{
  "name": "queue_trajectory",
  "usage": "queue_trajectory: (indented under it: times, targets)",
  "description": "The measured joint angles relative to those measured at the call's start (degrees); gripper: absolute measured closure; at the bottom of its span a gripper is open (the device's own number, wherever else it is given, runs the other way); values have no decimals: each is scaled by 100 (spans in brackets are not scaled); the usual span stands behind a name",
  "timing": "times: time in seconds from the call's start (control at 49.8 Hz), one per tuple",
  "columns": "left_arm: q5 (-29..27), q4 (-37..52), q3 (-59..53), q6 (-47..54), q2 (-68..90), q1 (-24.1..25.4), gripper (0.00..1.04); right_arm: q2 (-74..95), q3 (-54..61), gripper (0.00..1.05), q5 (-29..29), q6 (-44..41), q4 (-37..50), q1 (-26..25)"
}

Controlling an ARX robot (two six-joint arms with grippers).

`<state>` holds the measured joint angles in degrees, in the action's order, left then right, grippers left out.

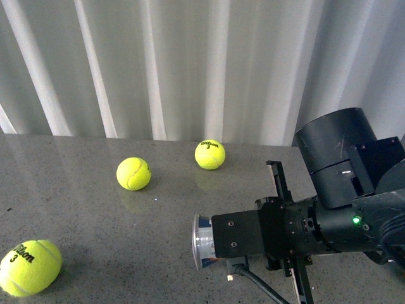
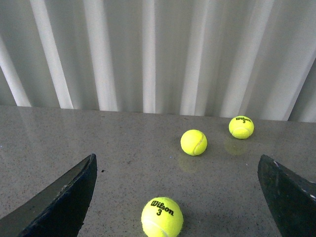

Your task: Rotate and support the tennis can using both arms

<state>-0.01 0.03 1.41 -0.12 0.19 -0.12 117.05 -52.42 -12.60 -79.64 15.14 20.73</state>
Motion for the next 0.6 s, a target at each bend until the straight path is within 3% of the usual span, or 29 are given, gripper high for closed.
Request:
queue_trajectory:
  times: [0.361,0.602]
  targets:
    - [0,0,0,0,0,0,7,409,-219,94,-105,210,271,160]
    - [0,0,0,0,0,0,7,446,-216,59,-111,328,245,170]
